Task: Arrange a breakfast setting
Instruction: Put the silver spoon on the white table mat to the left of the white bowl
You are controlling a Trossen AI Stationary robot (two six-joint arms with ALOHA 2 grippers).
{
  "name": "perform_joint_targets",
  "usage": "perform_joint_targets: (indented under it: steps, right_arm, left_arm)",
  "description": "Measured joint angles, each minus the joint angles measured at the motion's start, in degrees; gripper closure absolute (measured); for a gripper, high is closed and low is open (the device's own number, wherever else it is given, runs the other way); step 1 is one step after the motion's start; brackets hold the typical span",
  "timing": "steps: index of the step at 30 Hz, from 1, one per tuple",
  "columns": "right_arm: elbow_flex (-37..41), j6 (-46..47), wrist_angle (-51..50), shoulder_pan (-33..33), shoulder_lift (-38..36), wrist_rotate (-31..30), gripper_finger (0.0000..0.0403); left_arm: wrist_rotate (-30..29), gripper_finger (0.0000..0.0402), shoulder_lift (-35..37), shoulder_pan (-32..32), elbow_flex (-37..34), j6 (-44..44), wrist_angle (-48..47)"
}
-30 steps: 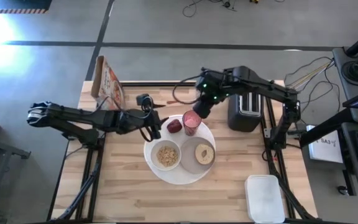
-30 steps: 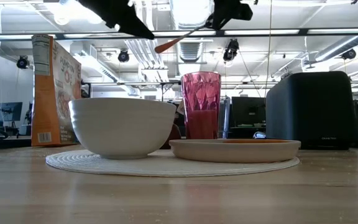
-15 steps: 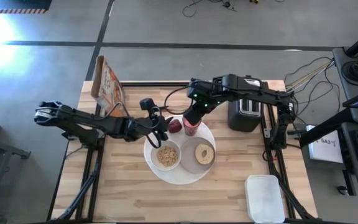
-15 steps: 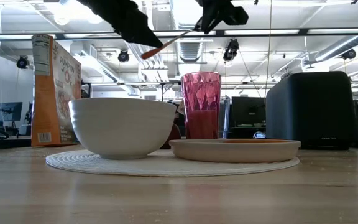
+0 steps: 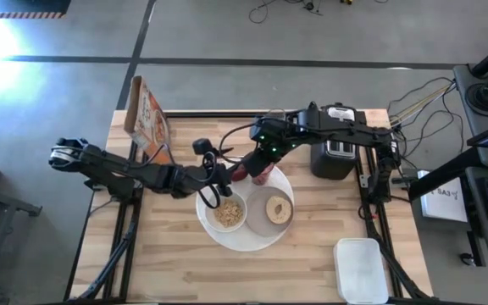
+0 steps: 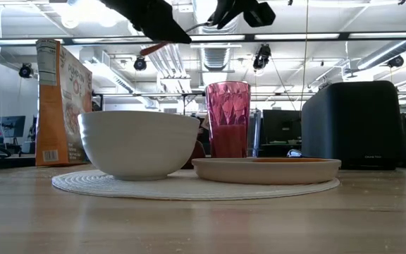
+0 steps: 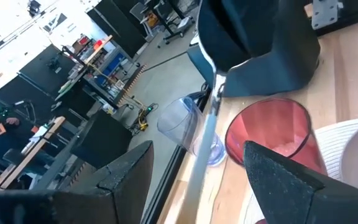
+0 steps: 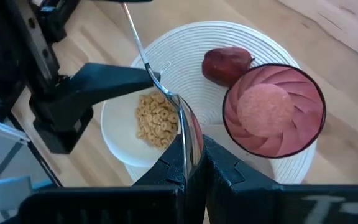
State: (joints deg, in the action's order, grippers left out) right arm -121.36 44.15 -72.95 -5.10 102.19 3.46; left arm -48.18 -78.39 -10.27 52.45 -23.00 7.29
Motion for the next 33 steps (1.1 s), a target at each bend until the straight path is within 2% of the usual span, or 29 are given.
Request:
perform_joint_targets:
  steps: [7, 10, 16, 21, 33]
  right_arm:
    - [0.0, 2.28, 1.02, 0.83, 0.0, -0.81, 0.039]
    - [0.0, 2.83, 3.1, 0.74, 0.0, -1.46, 0.039]
    - [0.0, 5.25, 4.62, 0.71, 0.04, -3.7, 0.0385]
    - [0.0, 5.54, 4.66, 0.59, 0.15, -4.6, 0.0384]
    - [0.08, 6.69, 5.72, 0.59, 0.46, -8.15, 0.0382]
  left_arm:
    - [-2.91, 0.0175, -0.02, -1.19, 0.0, -0.05, 0.24]
    - [-3.25, 0.0192, -0.31, -1.21, 0.0, -0.05, 0.23]
    - [-8.37, 0.0238, -0.31, -1.19, 0.0, -2.52, 0.31]
    - [-8.84, 0.0256, -0.29, -1.19, 0.0, -3.07, 0.4]
    - [-10.02, 0.0272, -0.28, -0.6, 0.0, -5.05, 1.3]
